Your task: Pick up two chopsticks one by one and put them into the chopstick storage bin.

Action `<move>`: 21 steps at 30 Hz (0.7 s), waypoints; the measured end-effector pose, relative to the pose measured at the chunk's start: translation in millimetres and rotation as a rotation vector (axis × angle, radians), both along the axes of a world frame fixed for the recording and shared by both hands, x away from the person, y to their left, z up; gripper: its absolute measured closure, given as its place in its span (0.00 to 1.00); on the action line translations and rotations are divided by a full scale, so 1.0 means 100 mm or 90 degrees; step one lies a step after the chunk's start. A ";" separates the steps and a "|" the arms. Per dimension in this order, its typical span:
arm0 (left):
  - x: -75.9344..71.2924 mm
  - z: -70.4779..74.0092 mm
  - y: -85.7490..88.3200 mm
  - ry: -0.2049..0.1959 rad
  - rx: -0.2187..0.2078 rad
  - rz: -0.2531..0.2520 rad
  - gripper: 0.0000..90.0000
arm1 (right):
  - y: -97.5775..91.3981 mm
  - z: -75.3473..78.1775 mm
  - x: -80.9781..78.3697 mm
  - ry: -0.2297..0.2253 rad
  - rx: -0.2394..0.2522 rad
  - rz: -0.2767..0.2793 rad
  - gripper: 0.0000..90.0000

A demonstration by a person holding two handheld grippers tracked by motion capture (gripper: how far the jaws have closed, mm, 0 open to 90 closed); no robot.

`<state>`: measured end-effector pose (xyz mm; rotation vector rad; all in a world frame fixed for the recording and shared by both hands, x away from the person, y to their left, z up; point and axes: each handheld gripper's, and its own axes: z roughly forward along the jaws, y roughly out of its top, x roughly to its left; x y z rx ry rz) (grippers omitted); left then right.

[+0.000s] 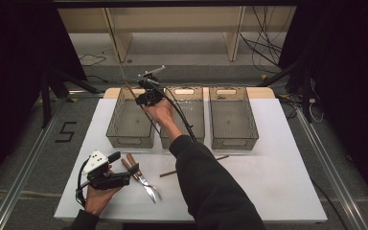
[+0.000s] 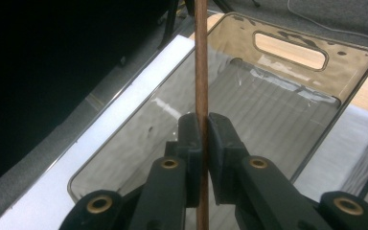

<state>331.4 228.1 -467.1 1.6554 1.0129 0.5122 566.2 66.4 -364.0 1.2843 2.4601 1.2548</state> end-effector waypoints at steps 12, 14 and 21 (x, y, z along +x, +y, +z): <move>0.00 0.00 0.00 -0.001 -0.001 -0.002 0.11 | 0.13 -0.04 0.06 0.011 0.000 -0.022 0.94; 0.00 0.00 0.00 -0.001 0.000 -0.002 0.11 | 0.14 -0.05 0.07 0.014 0.000 -0.027 0.94; 0.00 0.00 0.00 -0.002 0.000 -0.002 0.11 | 0.19 -0.08 0.08 0.021 -0.006 -0.043 0.94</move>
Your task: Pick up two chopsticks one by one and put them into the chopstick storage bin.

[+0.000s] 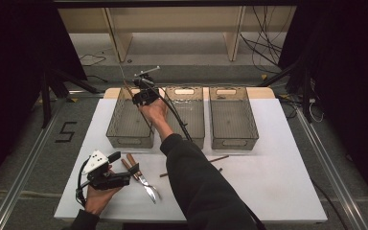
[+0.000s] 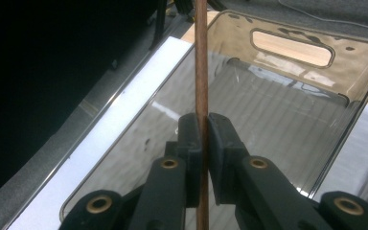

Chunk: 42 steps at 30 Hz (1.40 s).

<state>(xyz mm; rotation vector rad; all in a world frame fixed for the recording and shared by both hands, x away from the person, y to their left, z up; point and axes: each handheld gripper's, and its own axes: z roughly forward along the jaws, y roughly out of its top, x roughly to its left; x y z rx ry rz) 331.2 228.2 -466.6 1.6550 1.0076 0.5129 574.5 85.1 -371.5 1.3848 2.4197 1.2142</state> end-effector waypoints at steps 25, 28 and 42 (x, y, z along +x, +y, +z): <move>0.00 0.00 0.00 0.000 -0.005 -0.002 0.11 | 0.08 -0.10 0.06 0.022 -0.006 -0.021 0.94; 0.00 0.00 0.01 0.000 -0.006 -0.002 0.11 | 0.09 -0.12 0.07 0.026 -0.009 -0.022 0.94; 0.00 0.00 0.00 -0.001 -0.007 -0.003 0.11 | 0.12 -0.14 0.10 0.032 -0.008 -0.032 0.94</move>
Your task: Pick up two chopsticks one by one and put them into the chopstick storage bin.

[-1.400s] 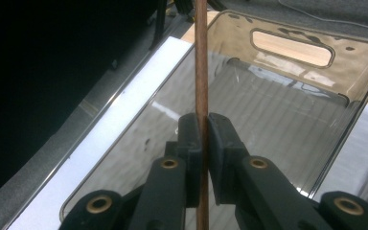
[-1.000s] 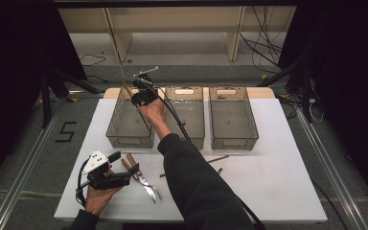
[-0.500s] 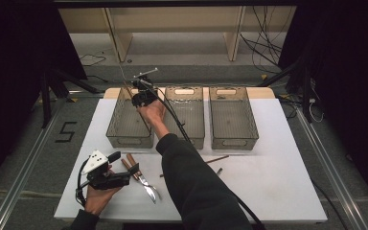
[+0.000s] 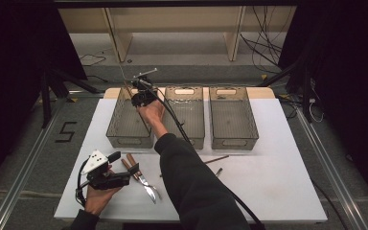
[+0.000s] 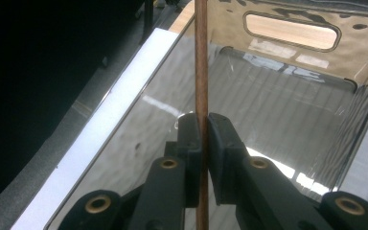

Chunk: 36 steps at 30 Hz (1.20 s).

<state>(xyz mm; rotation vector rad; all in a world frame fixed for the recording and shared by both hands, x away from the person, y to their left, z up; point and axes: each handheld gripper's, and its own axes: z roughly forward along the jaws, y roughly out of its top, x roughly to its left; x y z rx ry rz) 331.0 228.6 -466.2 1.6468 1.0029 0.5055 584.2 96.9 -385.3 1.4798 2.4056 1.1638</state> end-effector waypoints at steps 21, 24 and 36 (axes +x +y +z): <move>0.00 0.00 0.01 0.000 0.006 -0.001 0.11 | -0.11 0.22 -0.07 -0.009 0.046 0.051 0.47; 0.00 0.00 0.01 -0.001 0.005 0.001 0.11 | -0.18 0.24 -0.08 -0.012 0.046 0.061 0.45; 0.00 0.00 0.02 -0.001 0.005 0.016 0.11 | -0.34 0.30 -0.29 -0.036 0.050 0.123 0.40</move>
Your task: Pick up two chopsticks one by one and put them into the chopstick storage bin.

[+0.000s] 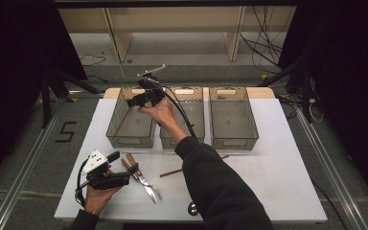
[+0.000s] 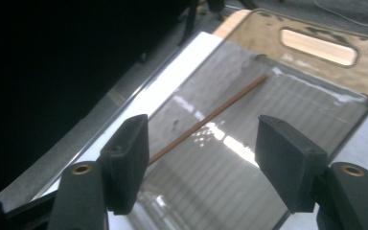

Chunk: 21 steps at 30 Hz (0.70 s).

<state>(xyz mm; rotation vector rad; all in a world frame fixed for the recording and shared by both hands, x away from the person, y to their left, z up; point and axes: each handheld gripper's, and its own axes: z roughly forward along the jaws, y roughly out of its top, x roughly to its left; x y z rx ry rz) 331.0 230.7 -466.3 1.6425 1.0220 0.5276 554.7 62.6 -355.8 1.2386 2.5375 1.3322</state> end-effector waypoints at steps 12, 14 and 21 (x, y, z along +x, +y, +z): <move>0.06 0.01 0.20 0.008 -0.023 0.081 0.20 | -0.60 0.05 -0.58 -0.075 0.033 0.070 0.39; 0.07 0.03 0.20 0.009 -0.027 0.079 0.20 | -0.69 0.05 -0.63 -0.083 0.036 0.080 0.39; 0.08 0.08 0.11 0.015 -0.010 0.052 0.18 | -1.30 -0.05 -0.98 -0.114 0.029 0.092 0.38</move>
